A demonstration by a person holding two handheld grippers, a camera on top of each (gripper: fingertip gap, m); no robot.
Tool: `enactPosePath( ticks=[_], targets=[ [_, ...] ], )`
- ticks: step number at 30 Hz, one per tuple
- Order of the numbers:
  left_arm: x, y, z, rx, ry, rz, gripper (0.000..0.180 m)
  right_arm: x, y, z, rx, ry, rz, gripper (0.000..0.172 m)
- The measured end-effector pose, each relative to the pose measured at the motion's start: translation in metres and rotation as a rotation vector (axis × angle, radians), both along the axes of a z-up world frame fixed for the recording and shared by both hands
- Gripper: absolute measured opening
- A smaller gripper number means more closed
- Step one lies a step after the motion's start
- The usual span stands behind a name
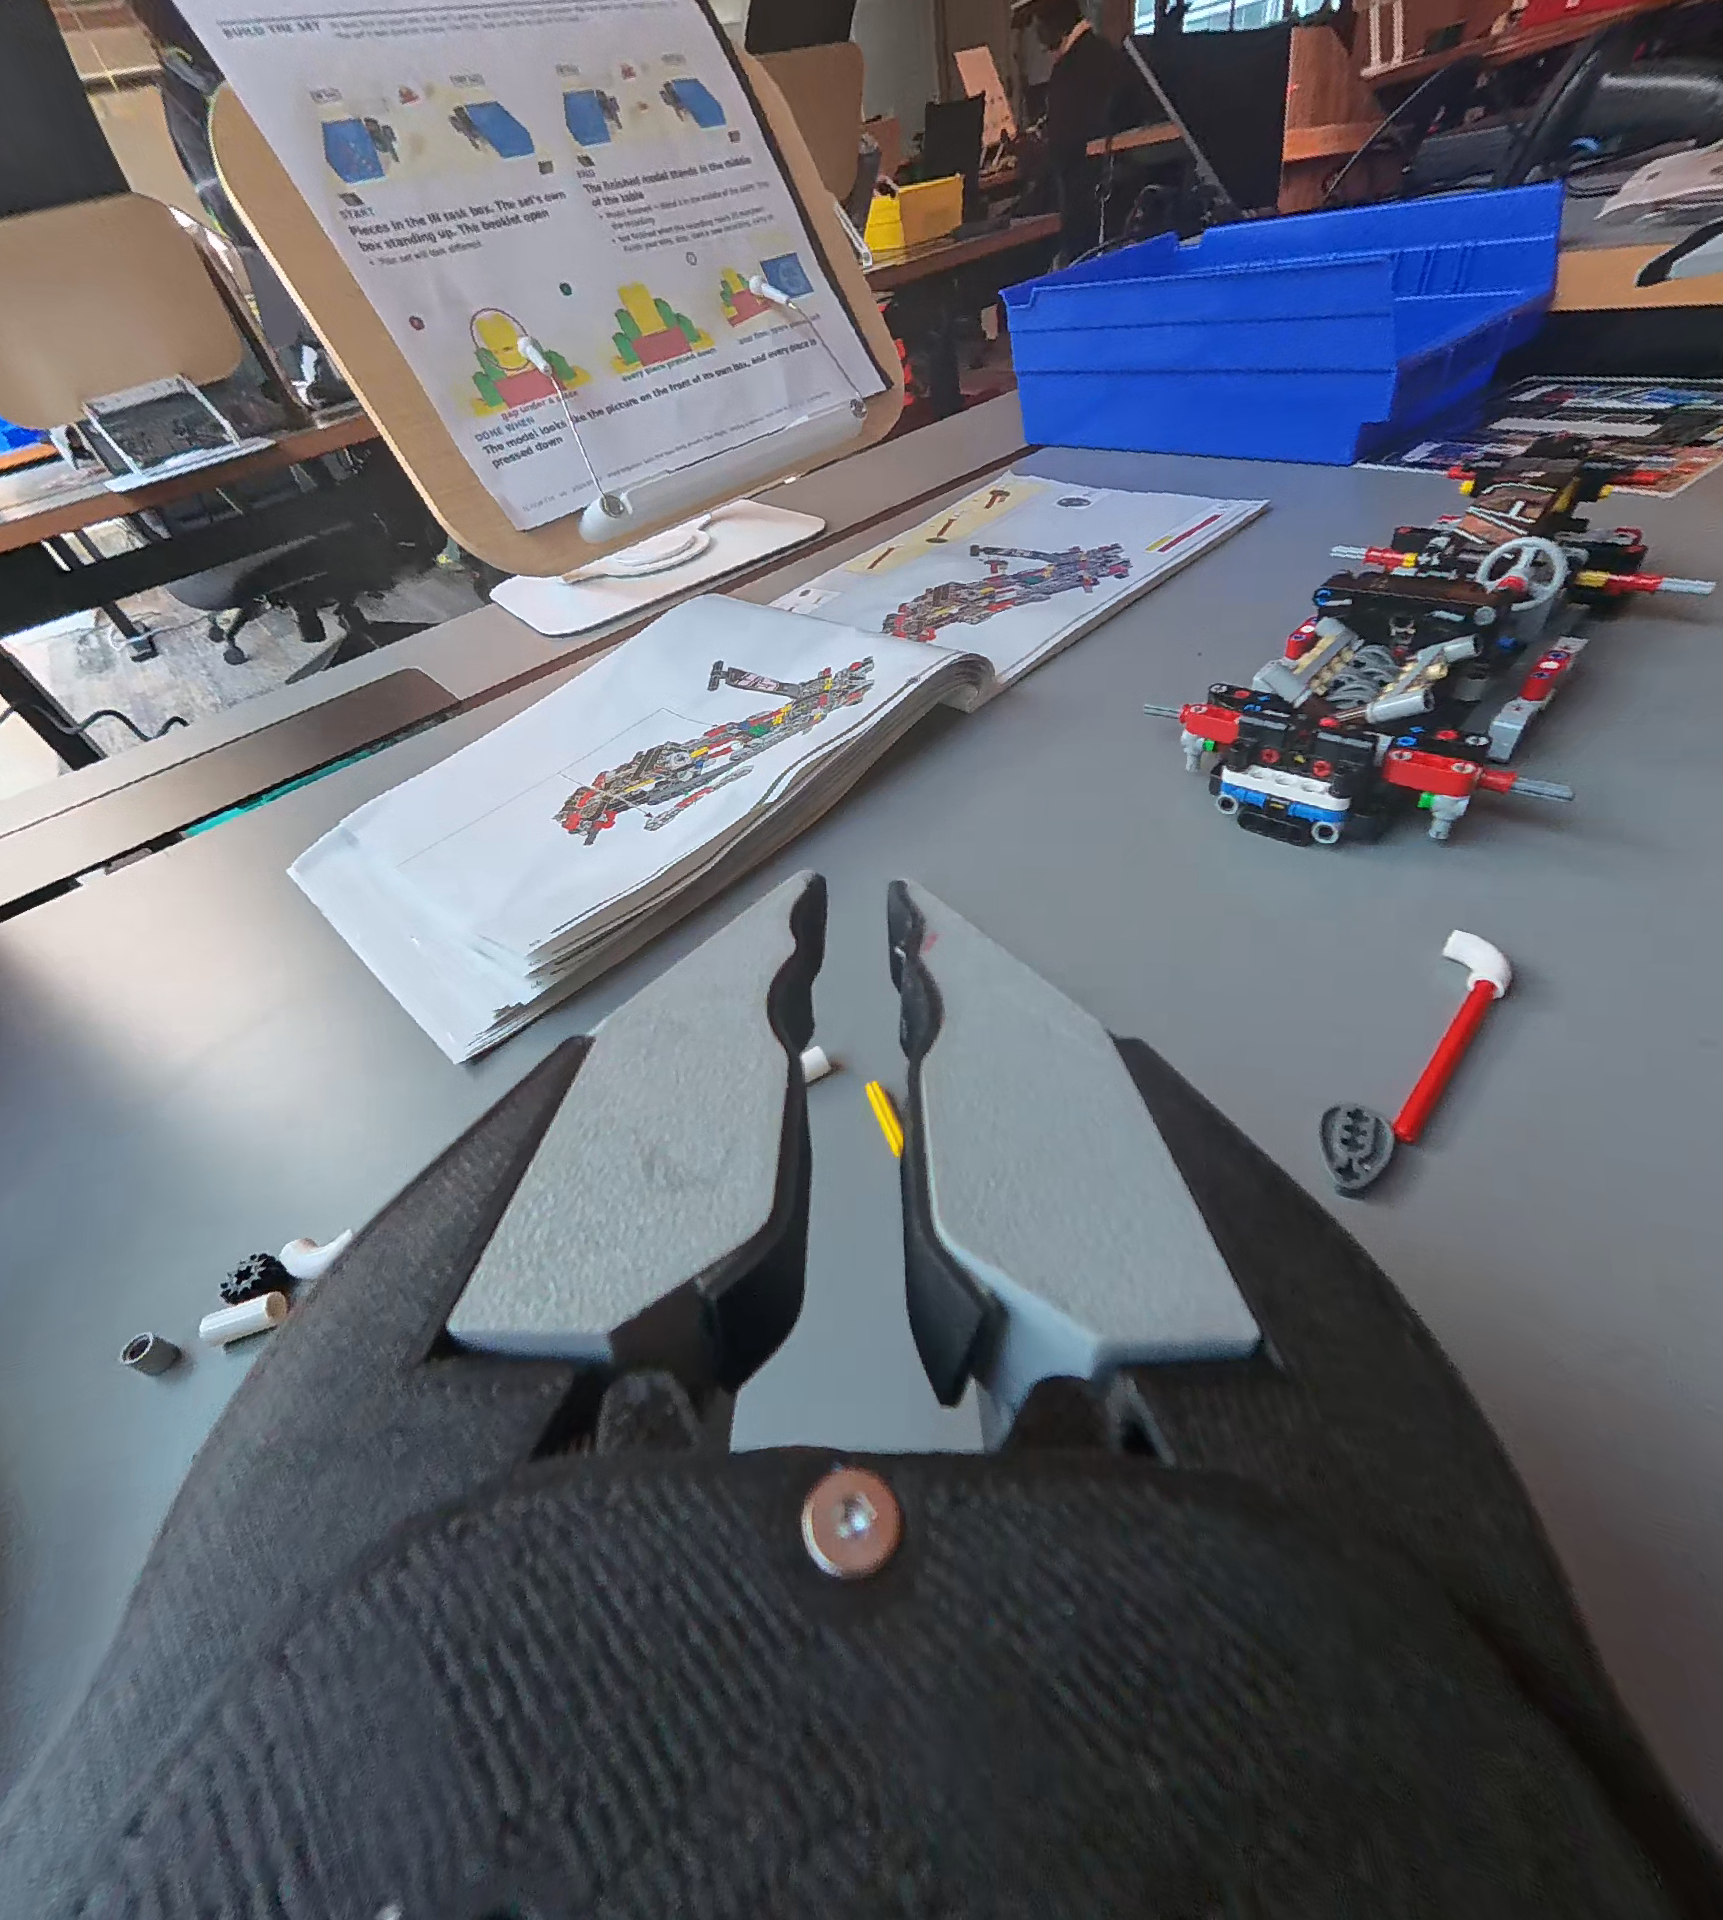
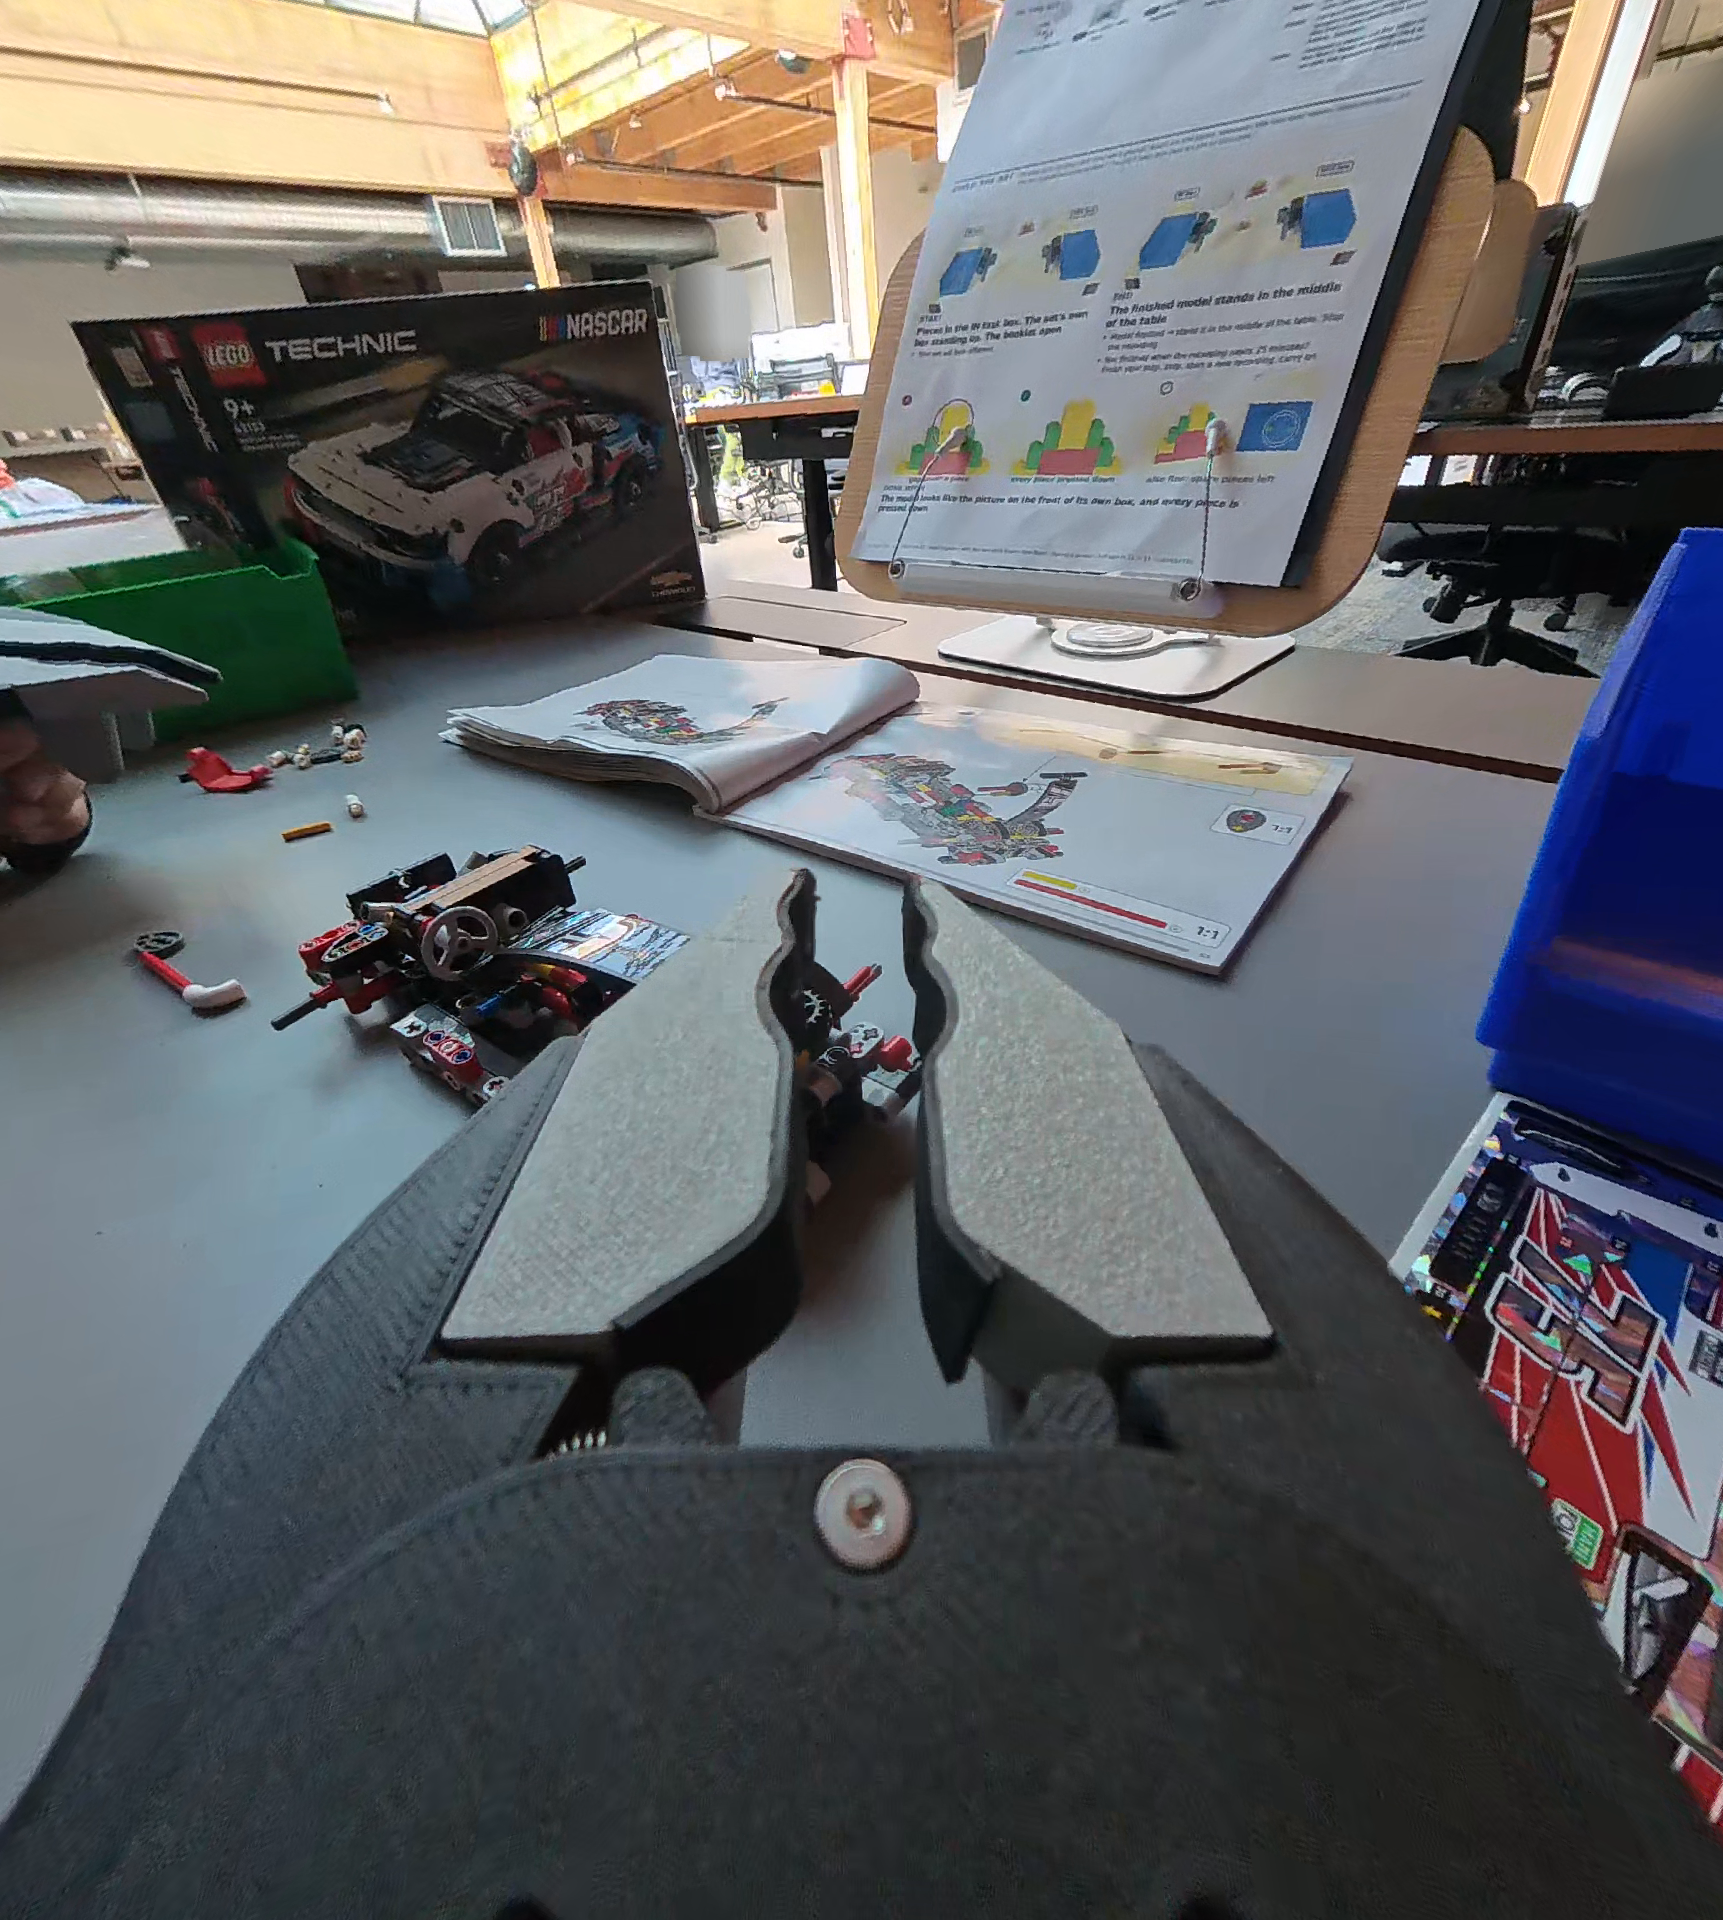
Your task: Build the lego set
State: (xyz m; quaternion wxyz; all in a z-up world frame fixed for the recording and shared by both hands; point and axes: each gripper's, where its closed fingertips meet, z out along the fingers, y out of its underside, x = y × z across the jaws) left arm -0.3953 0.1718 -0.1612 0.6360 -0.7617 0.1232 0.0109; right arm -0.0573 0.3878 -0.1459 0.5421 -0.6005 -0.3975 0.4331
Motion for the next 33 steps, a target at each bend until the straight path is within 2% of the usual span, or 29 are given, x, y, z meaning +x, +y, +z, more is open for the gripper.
enactPosePath(
  ticks=[8,20,28,29,32,33],
  targets=[
    [0.002,-0.005,0.004,0.019,-0.064,-0.021,0.010,0.000,-0.001,0.000,0.004,-0.002,-0.008,0.012],
    [0.013,-0.010,-0.003,-0.030,-0.035,-0.043,0.011,-0.002,-0.007,0.000,0.015,-0.007,0.003,0.011],
    [0.012,-0.012,0.001,-0.006,-0.059,-0.048,0.013,0.002,-0.005,0.003,-0.003,0.023,0.003,0.012],
    [0.011,-0.012,0.001,-0.003,-0.062,-0.045,0.016,0.003,-0.004,0.004,0.003,0.023,-0.011,0.019],
    [0.011,-0.014,0.010,0.045,-0.111,-0.064,0.029,0.012,0.003,0.018,0.066,0.080,-0.099,0.057],
    [0.010,-0.016,0.016,0.078,-0.149,-0.077,0.037,0.017,0.005,0.024,0.086,0.106,-0.130,0.063]
  ],
)
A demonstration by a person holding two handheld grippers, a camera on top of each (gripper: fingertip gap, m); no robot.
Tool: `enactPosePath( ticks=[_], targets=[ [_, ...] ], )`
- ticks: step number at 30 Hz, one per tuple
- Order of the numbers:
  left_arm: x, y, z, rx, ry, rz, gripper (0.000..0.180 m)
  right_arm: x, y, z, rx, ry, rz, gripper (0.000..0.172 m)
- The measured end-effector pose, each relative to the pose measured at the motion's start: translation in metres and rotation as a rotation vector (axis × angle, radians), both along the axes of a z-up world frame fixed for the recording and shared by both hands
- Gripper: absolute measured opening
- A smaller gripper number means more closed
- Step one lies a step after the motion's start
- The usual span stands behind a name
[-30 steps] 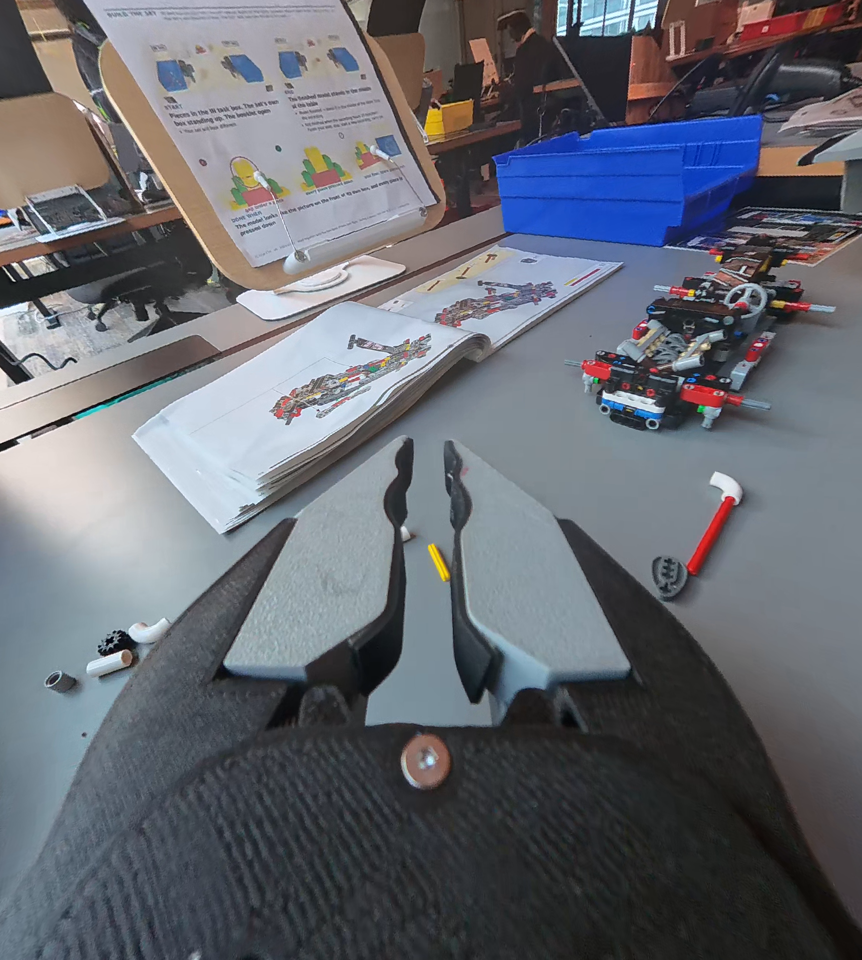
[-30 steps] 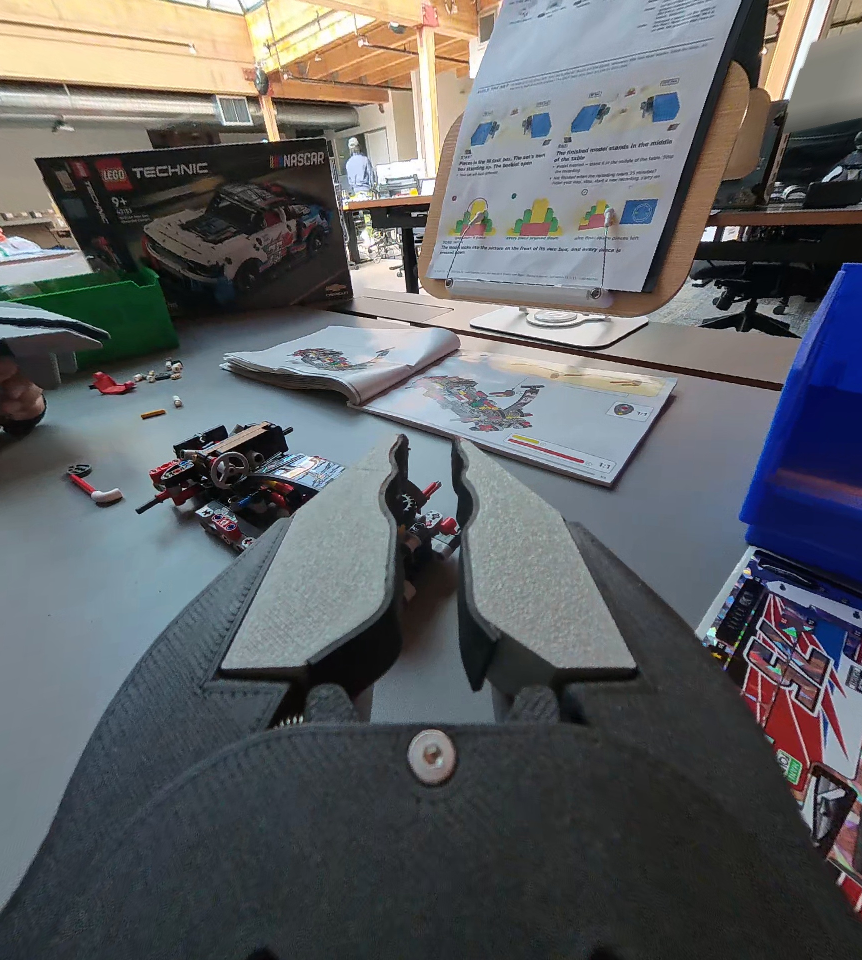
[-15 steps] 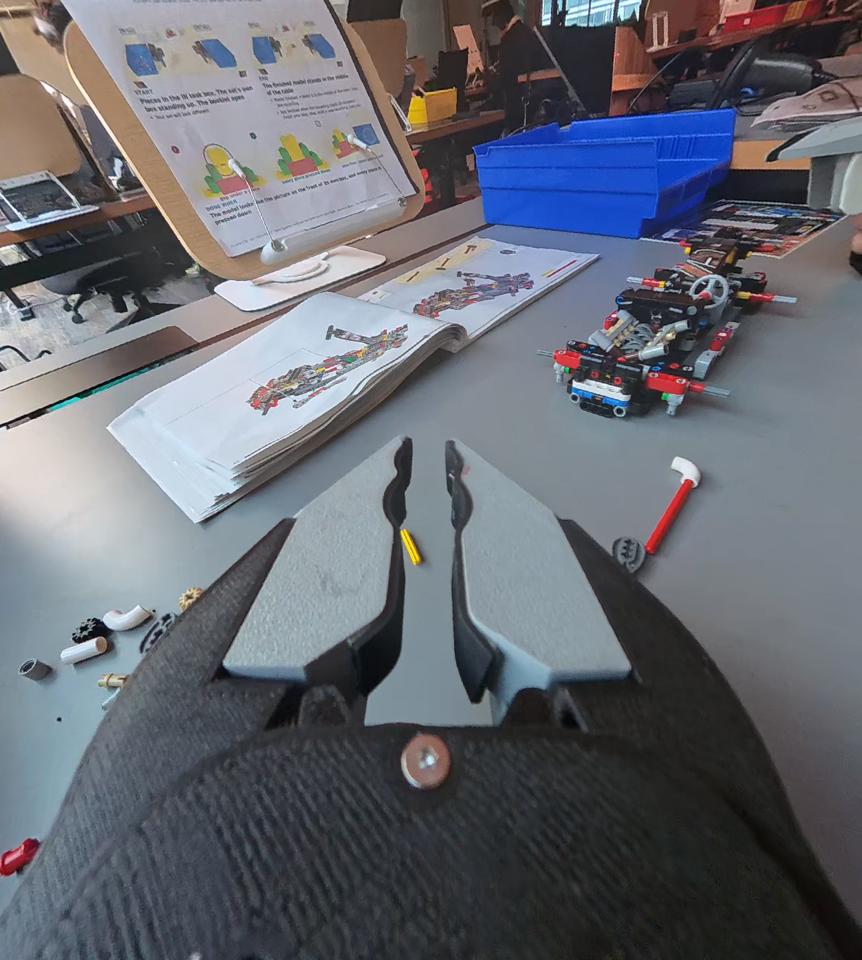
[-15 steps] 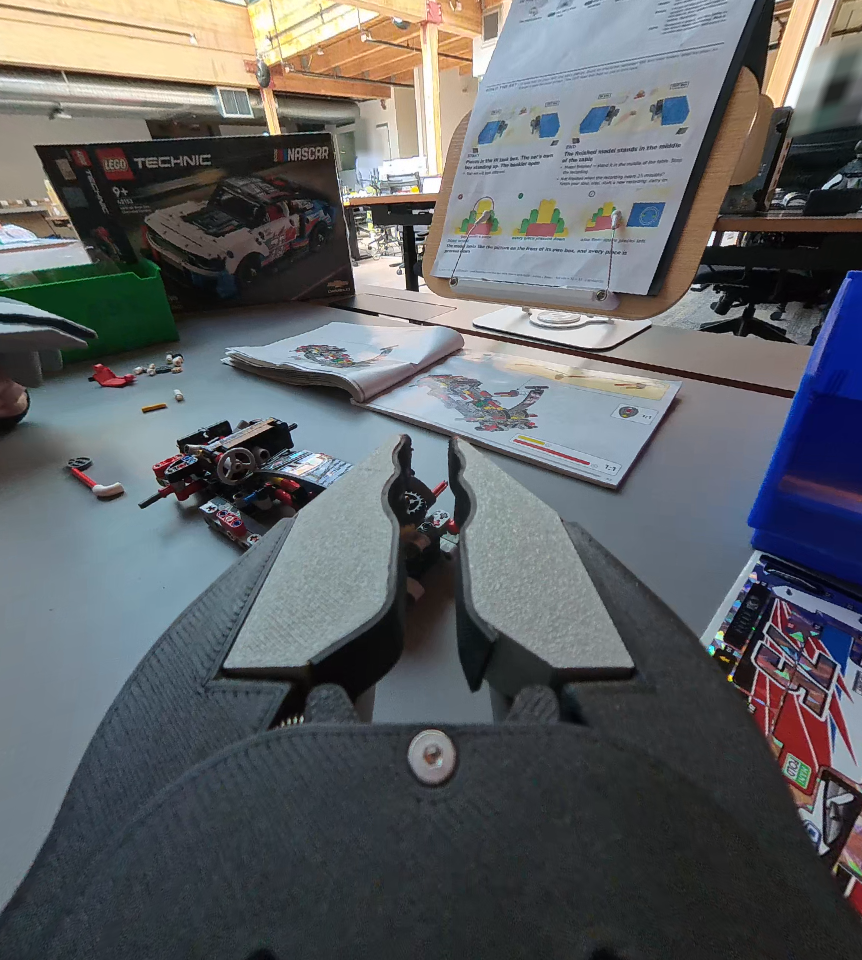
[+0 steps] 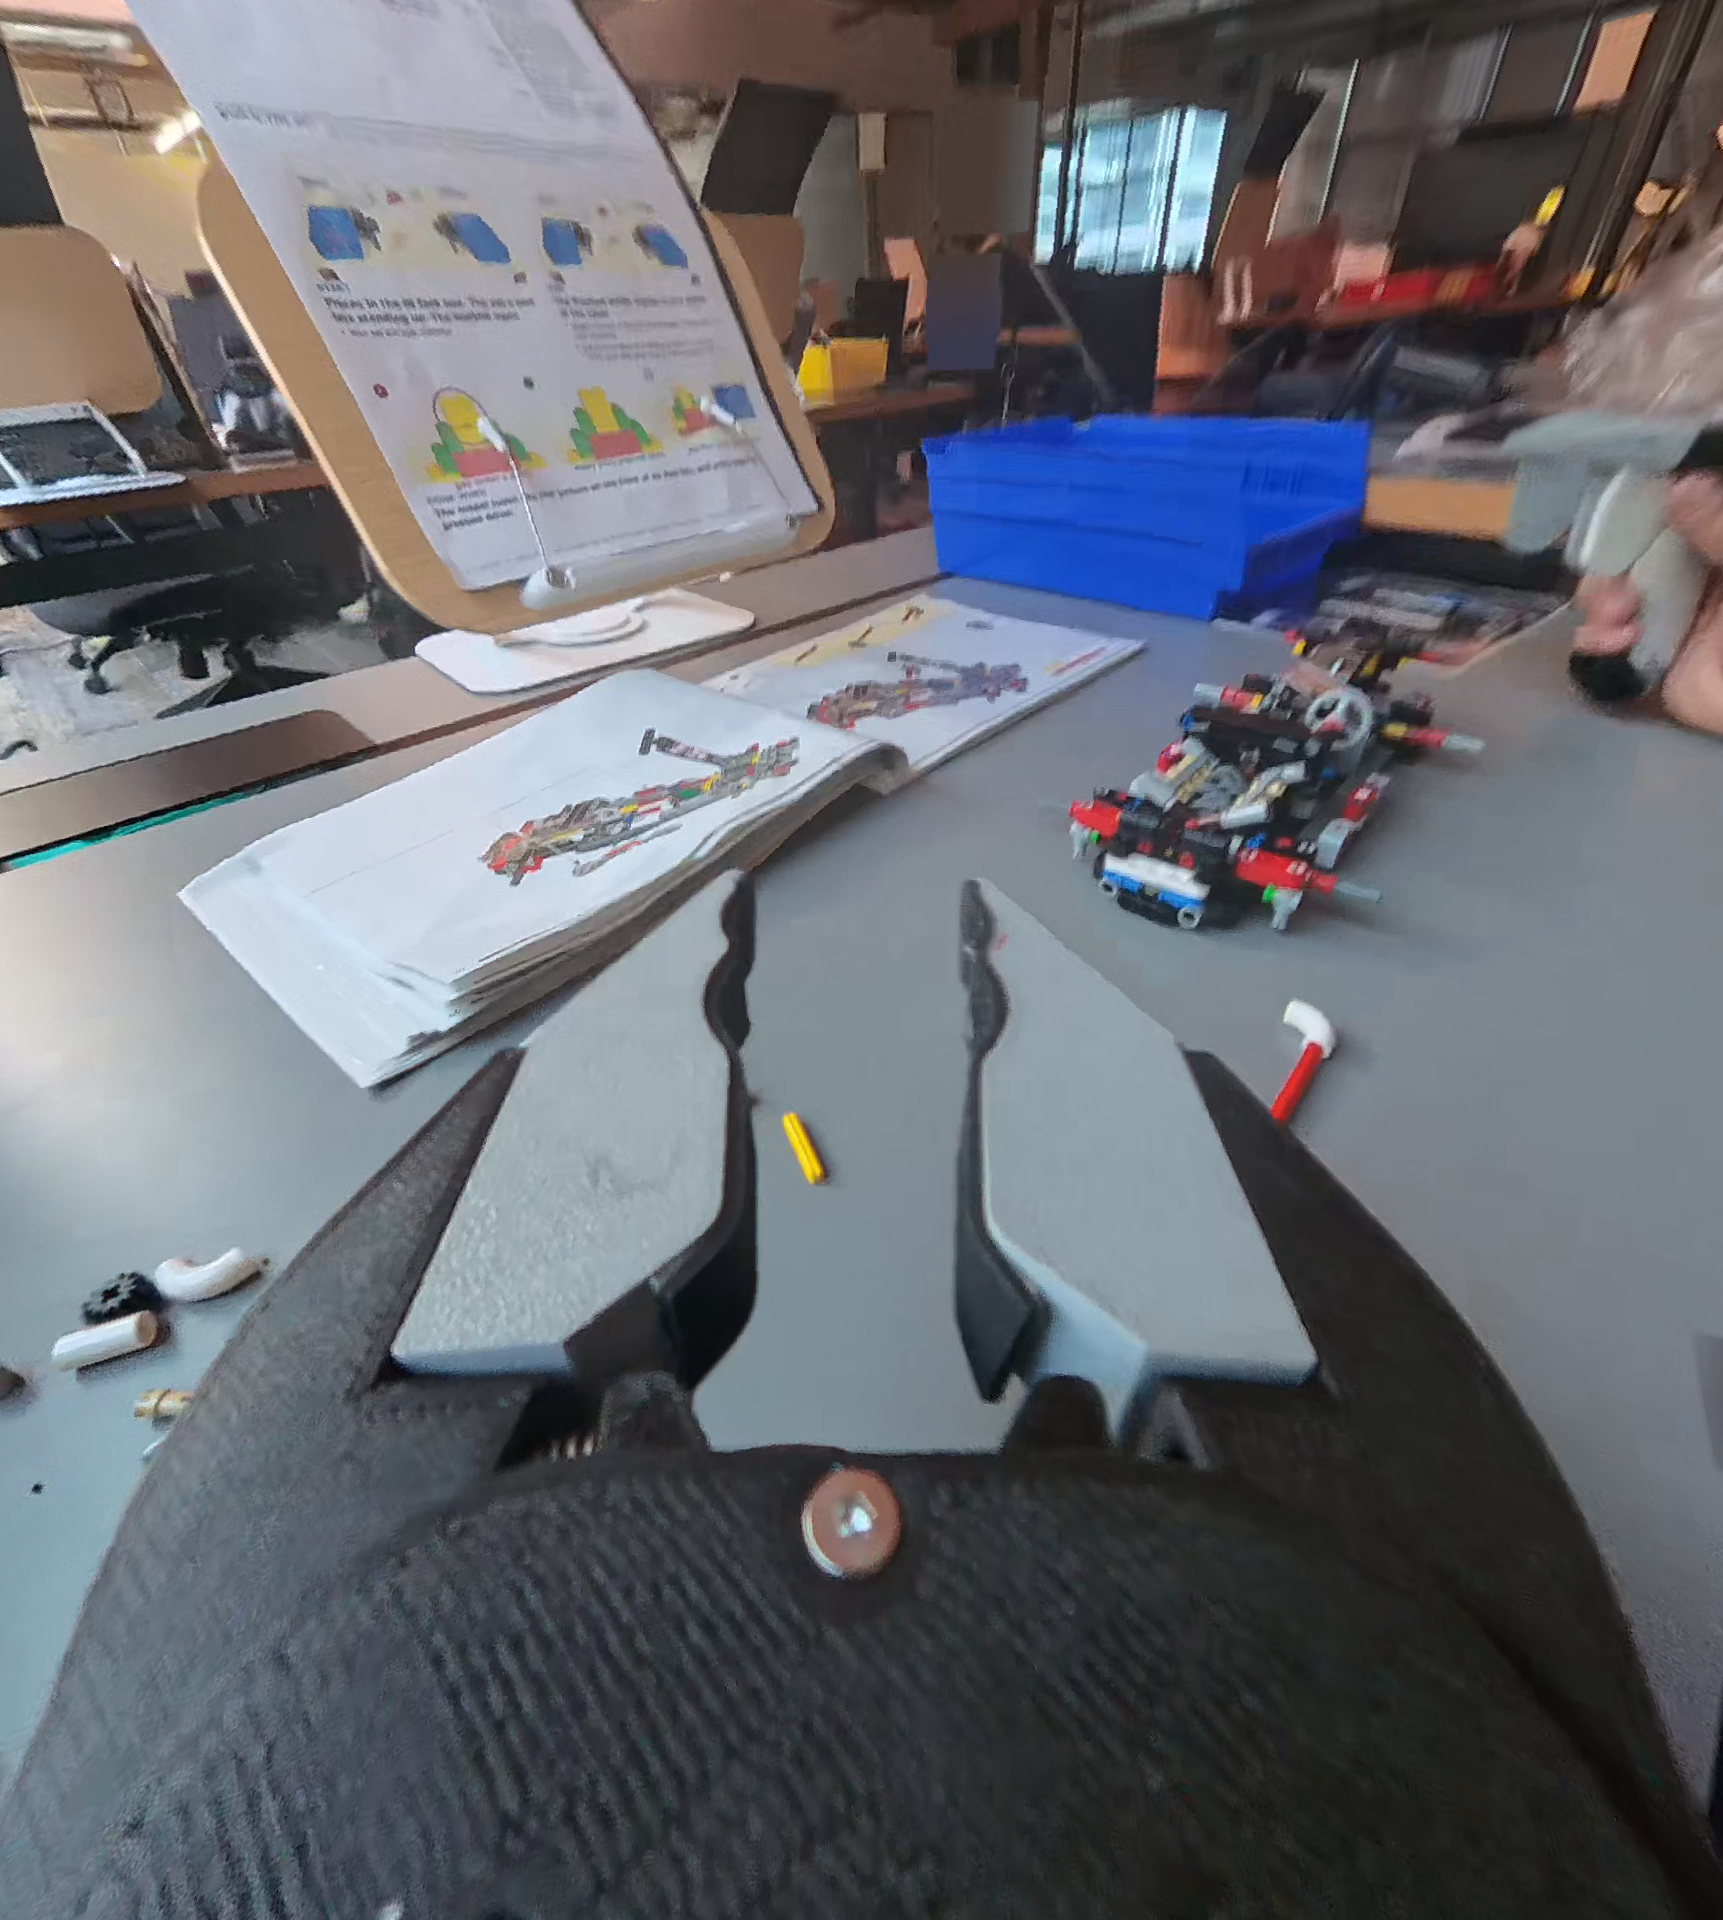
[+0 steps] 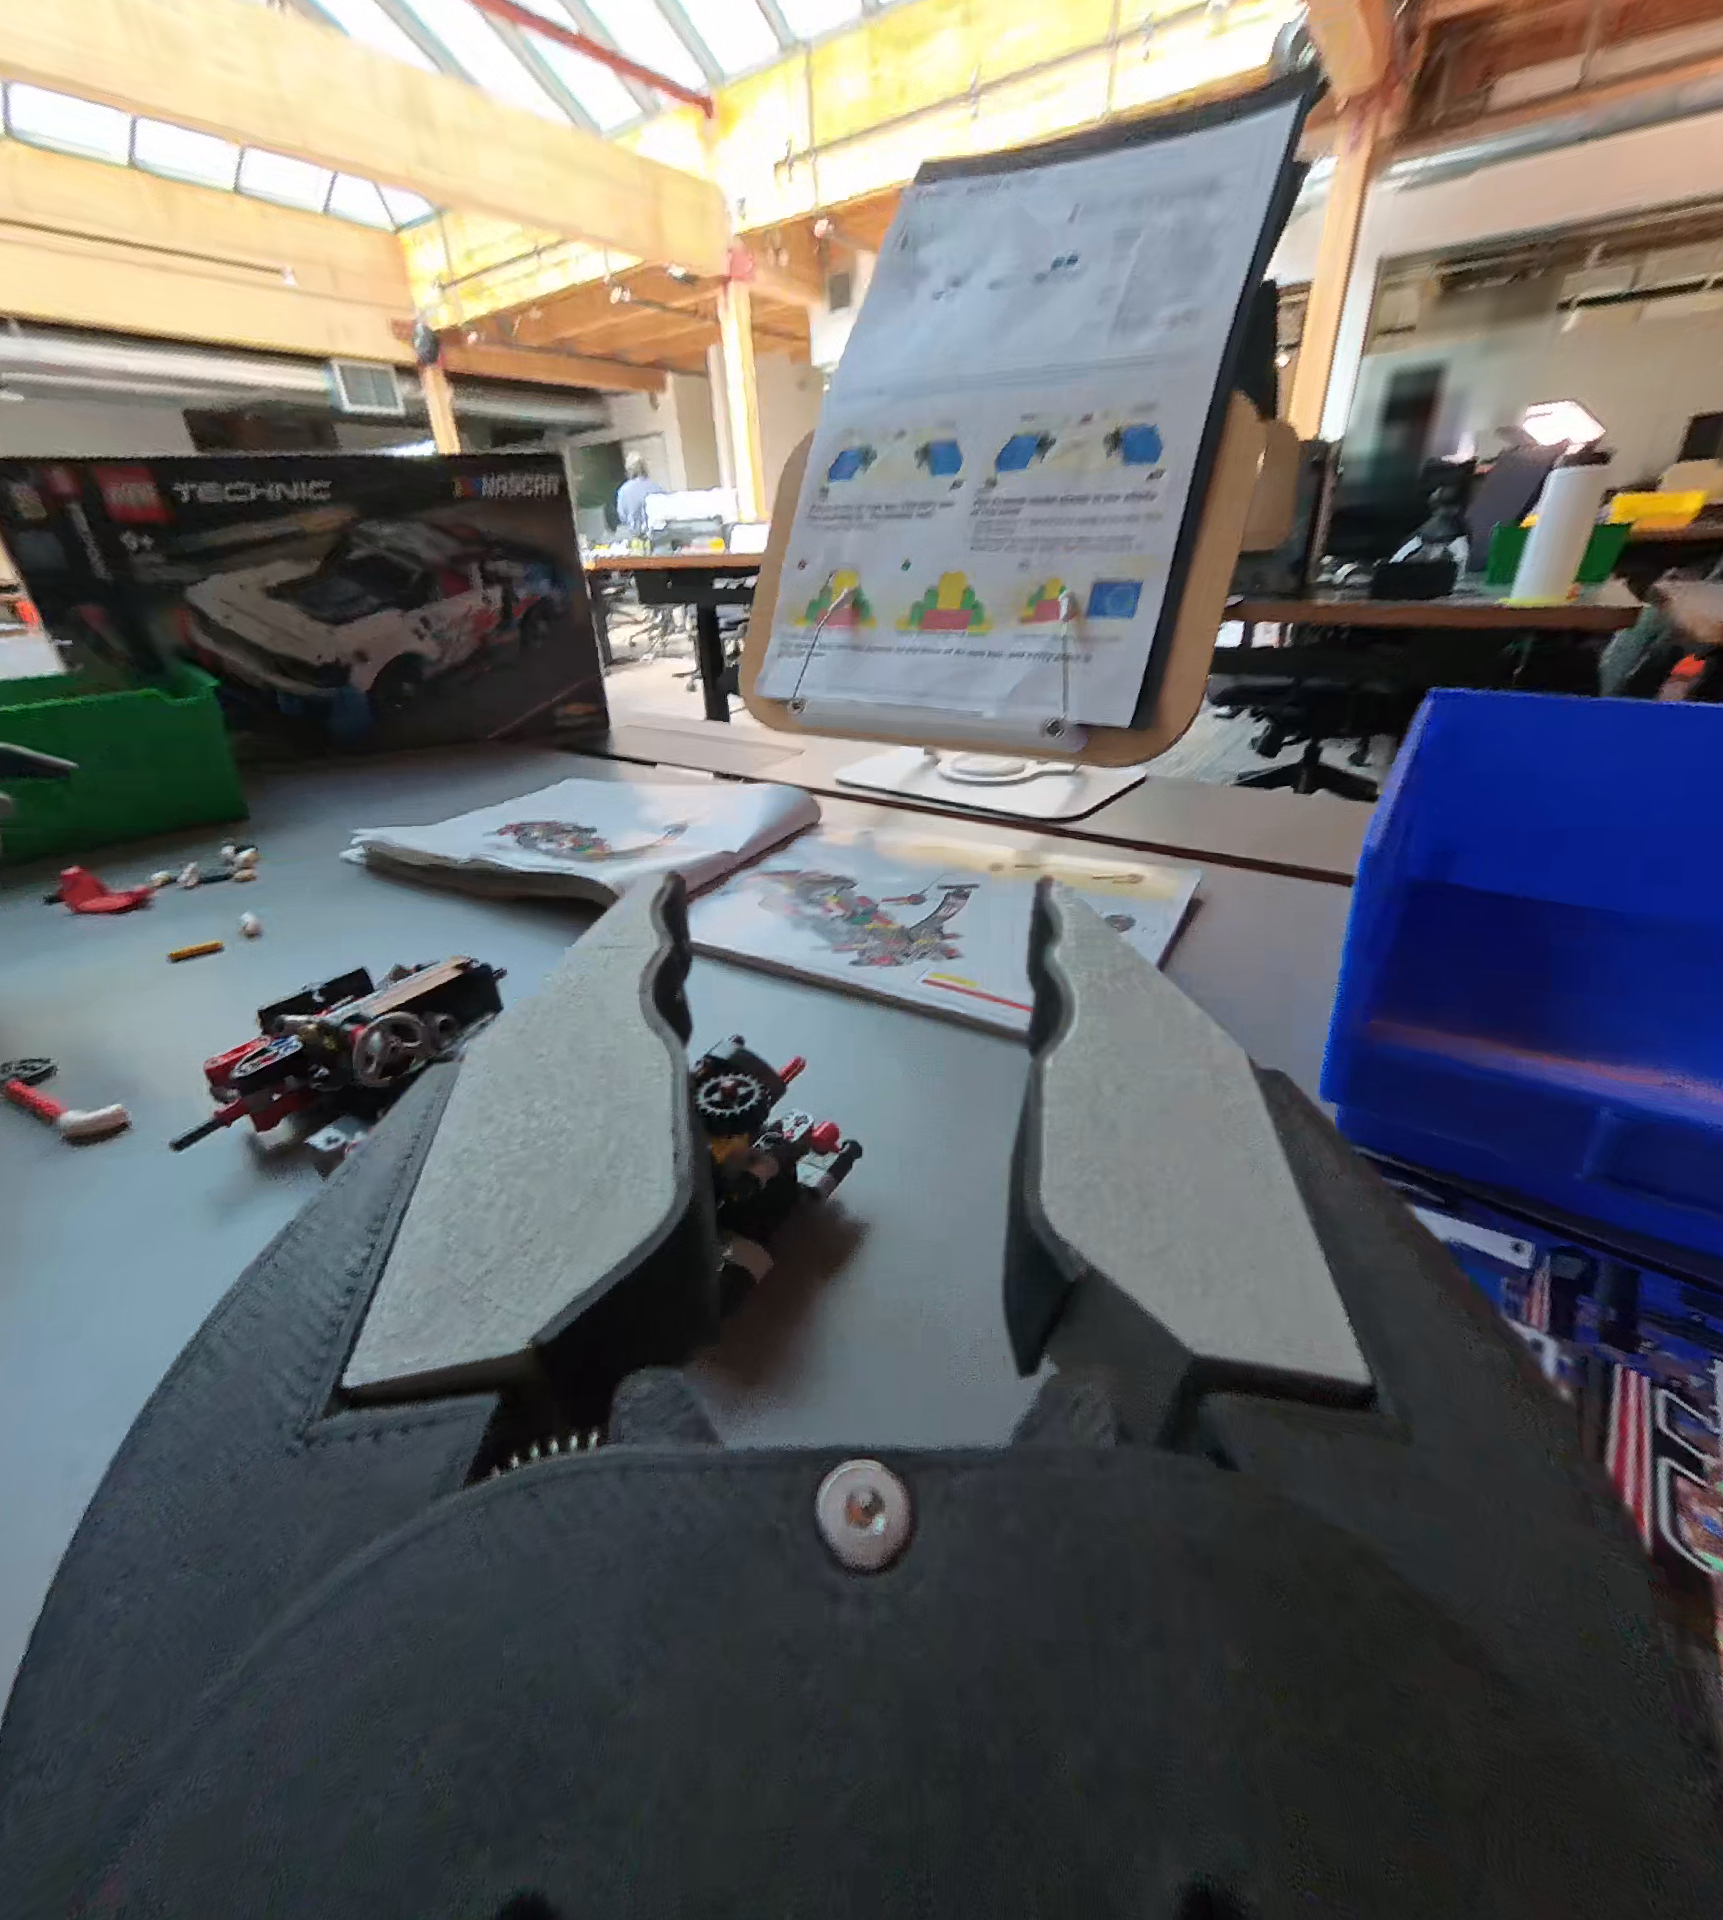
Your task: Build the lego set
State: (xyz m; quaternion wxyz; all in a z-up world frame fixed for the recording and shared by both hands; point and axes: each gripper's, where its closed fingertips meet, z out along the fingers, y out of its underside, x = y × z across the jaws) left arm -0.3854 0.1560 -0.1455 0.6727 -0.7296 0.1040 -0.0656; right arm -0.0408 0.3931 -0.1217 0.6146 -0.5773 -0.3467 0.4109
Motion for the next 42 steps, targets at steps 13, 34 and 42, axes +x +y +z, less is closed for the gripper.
enactPosePath(
  ticks=[13,34,42],
  targets=[
    [-0.001,-0.008,0.025,0.103,-0.274,-0.139,0.082,0.004,-0.014,0.006,-0.023,0.044,0.076,0.085],
    [0.085,-0.027,-0.093,-0.668,0.302,-0.566,0.039,-0.192,-0.246,-0.086,0.215,-0.667,0.823,0.019],
    [0.090,-0.018,-0.101,-0.646,0.320,-0.563,0.023,-0.196,-0.243,-0.080,0.208,-0.557,0.836,0.013]
  ],
)
